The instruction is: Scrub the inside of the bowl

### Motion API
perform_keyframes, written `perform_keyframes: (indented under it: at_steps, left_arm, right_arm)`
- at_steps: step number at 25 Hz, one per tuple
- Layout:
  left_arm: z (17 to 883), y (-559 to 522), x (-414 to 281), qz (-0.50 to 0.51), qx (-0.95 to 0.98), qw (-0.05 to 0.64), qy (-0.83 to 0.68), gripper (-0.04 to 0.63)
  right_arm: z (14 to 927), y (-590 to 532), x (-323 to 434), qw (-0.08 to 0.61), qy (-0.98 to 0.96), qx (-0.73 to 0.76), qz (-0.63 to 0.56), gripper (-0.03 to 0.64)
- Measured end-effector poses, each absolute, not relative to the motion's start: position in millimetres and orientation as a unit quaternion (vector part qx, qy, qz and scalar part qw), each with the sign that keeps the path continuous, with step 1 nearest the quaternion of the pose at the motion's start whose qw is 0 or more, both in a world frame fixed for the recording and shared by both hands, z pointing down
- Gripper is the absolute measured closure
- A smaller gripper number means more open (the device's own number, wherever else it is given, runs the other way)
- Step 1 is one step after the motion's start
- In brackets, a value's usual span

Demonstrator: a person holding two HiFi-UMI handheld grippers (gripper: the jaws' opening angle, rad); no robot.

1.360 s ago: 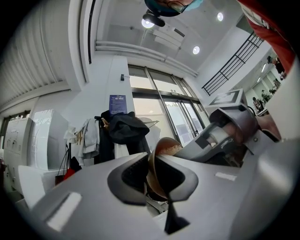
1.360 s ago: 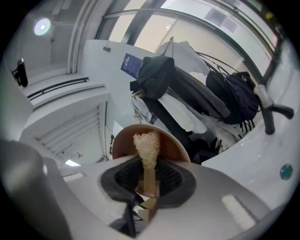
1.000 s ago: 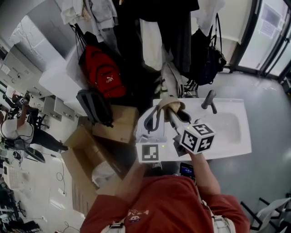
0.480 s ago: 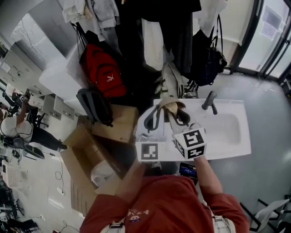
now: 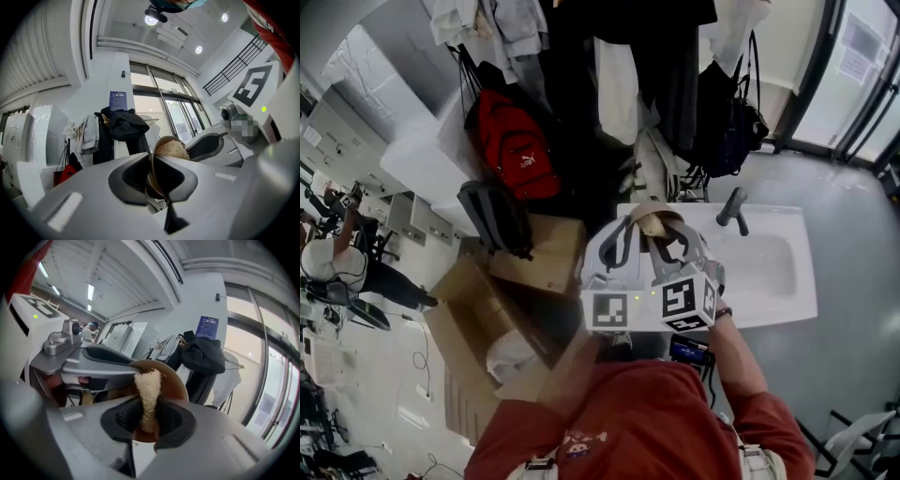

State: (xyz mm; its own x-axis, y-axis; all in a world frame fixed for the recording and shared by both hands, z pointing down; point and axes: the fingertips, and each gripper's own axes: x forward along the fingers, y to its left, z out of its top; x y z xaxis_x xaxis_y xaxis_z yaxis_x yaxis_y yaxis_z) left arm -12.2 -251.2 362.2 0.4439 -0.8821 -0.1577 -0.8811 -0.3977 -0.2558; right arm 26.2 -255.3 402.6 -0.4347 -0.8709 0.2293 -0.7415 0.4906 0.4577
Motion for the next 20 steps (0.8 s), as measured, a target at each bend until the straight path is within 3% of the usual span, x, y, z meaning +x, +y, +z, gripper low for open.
perform_keyframes:
  at_steps: [20]
  left_arm:
    - [373, -253, -16, -0.013, -0.843, 0.132, 0.522, 0.560]
  right_arm:
    - [413, -246, 18, 0.391, -0.721, 0.392, -0.418, 0.541]
